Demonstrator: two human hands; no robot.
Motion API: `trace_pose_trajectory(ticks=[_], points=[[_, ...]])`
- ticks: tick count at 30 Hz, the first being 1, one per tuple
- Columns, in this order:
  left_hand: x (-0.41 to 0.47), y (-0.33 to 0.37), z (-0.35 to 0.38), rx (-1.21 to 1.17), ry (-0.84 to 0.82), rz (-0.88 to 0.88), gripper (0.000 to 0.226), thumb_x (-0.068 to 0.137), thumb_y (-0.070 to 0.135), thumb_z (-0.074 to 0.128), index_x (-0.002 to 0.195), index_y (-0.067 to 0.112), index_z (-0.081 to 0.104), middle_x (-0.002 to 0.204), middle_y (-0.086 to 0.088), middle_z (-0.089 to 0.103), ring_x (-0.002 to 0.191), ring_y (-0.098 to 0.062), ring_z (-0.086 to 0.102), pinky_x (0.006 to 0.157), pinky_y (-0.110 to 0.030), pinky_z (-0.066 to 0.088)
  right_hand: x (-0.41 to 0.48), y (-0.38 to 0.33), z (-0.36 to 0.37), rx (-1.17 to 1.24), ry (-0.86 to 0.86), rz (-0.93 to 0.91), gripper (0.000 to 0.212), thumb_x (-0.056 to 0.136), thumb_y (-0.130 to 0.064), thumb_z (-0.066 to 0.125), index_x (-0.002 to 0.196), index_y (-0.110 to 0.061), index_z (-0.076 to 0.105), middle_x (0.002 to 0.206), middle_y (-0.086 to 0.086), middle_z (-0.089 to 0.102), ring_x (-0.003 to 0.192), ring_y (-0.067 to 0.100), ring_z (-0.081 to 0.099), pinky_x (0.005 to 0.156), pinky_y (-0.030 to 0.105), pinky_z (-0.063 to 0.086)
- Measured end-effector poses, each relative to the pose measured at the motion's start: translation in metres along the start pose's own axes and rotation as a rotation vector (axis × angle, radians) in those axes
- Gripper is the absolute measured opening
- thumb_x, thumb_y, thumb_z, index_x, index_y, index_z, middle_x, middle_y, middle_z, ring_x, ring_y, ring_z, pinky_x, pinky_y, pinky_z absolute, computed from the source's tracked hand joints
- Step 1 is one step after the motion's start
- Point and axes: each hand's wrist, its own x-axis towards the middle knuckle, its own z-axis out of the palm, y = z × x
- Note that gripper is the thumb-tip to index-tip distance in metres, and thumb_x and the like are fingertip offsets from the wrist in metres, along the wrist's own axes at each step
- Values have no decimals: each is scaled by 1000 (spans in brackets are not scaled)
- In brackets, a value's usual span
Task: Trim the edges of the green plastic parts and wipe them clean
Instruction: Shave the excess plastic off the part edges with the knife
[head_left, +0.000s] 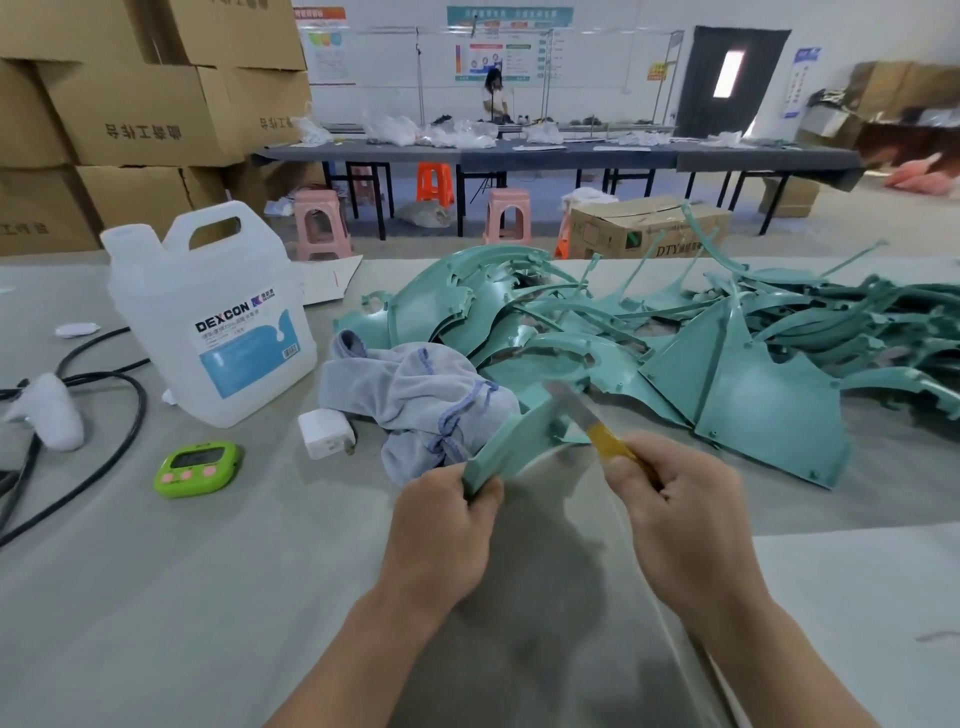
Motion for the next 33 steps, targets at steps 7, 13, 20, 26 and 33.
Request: trace_pose_trajectory(ticks=[7,13,20,26,33], points=[[3,2,1,22,5,-47,49,91,32,69,52,16,44,43,13,49,43,-12,43,44,-20,31,9,7,6,-94,57,35,38,94,-13,63,62,-14,41,51,-2,39,54,20,38,53,29,28],[3,2,1,12,4,-49,50,91,30,70,51,16,43,47,18,52,48,-8,49,47,-18,37,3,7,11,-21,-42,-32,38,94,-19,58,61,-26,41,53,-12,46,51,11,39,48,22,29],[6,2,0,5,24,-76,44,90,32,70,57,8,53,45,11,52,51,-15,52,45,-21,34,10,19,11,196,78,138,33,92,-22,59,67,-8,44,50,-8,35,50,10,28,50,31,27],[6,5,-2,11,27,-93,41,89,34,71,63,5,60,50,-4,57,54,-24,58,52,-36,43,9,12,33,467,-72,315,23,82,-29,55,75,-7,54,49,-4,38,46,17,30,48,31,26],[11,2,-1,15,9,-100,53,90,34,70,49,12,44,39,10,44,40,-11,40,42,-21,29,0,15,39,345,-30,321,22,84,-29,53,71,-12,51,47,-7,40,50,17,33,52,37,29]])
